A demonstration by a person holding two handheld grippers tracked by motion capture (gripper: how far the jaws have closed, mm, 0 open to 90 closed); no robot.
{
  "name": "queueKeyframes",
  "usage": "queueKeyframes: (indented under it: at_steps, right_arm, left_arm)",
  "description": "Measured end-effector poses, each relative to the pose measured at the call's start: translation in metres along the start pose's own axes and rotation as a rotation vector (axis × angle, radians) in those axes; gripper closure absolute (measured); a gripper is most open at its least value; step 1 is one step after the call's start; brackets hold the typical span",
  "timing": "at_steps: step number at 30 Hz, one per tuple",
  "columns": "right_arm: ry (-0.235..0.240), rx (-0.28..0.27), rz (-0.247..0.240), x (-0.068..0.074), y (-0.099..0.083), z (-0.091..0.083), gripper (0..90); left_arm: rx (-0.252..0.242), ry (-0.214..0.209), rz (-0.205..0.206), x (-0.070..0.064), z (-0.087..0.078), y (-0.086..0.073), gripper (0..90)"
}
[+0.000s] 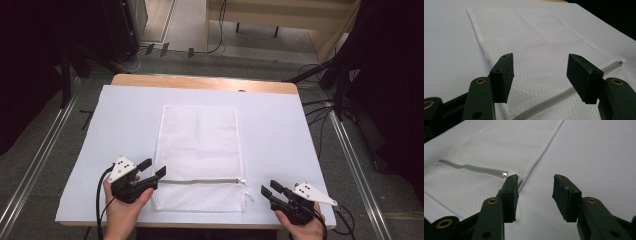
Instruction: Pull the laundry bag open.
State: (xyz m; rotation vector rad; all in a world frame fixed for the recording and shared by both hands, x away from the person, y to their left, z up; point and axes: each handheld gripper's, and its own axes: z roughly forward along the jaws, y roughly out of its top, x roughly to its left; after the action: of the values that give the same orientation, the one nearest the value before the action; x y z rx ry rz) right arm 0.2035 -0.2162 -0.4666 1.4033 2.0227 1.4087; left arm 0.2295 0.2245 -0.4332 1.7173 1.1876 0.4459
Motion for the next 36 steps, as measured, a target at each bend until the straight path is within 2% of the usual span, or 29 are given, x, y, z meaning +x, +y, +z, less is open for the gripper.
queueKeyframes:
  at_steps: [1,4,8,9,13,15,19,22,24,27,32,33,34,35,36]
  right_arm:
    - [-0.005,0.025,0.009,0.001,0.0,0.003,56.3]
    - [0.067,0.075,0.038,0.005,-0.001,0.011,61.0]
    - [0.074,0.113,0.041,0.019,-0.002,0.024,56.4]
    - [0.073,0.122,0.041,0.022,-0.002,0.028,54.8]
    - [0.051,0.173,-0.006,0.034,-0.006,0.043,45.8]
    - [0.039,0.203,-0.03,0.037,-0.007,0.049,41.3]
    - [0.002,0.2,-0.083,0.045,-0.007,0.052,39.6]
    - [-0.054,0.195,-0.147,0.055,-0.011,0.054,45.0]
    - [-0.116,0.191,-0.181,0.062,-0.014,0.056,46.9]
    - [-0.145,0.188,-0.177,0.068,-0.014,0.057,52.1]
    - [-0.162,0.172,-0.154,0.068,-0.014,0.058,66.1]
    - [-0.17,0.17,-0.146,0.069,-0.015,0.058,69.4]
    - [-0.17,0.17,-0.146,0.069,-0.015,0.058,69.4]
    - [-0.204,0.159,-0.158,0.073,-0.015,0.06,77.7]
    - [-0.212,0.154,-0.164,0.075,-0.016,0.061,82.1]
  left_arm:
    - [0.001,-0.005,0.005,-0.003,0.002,0.0,39.2]
    - [0.009,-0.025,0.014,-0.012,0.006,-0.002,39.9]
    - [0.007,-0.052,0.009,-0.02,0.012,-0.001,41.8]
    - [0.013,-0.07,0.007,-0.026,0.016,-0.001,41.9]
    - [0.036,-0.09,0.034,-0.036,0.024,-0.004,41.7]
    - [0.04,-0.096,0.033,-0.039,0.027,-0.004,41.7]
    - [0.052,-0.109,0.031,-0.046,0.033,-0.002,41.7]
    - [0.064,-0.144,0.037,-0.054,0.039,0.002,45.4]
    - [0.069,-0.155,0.042,-0.06,0.042,0.006,45.5]
    - [0.091,-0.173,0.053,-0.069,0.05,0.01,45.2]
    - [0.123,-0.199,0.032,-0.078,0.064,0.015,45.0]
    - [0.135,-0.214,0.033,-0.084,0.073,0.018,45.1]
    - [0.135,-0.214,0.033,-0.084,0.073,0.018,45.1]
    - [0.15,-0.227,0.044,-0.09,0.083,0.022,45.3]
    - [0.153,-0.243,0.037,-0.092,0.087,0.024,45.3]
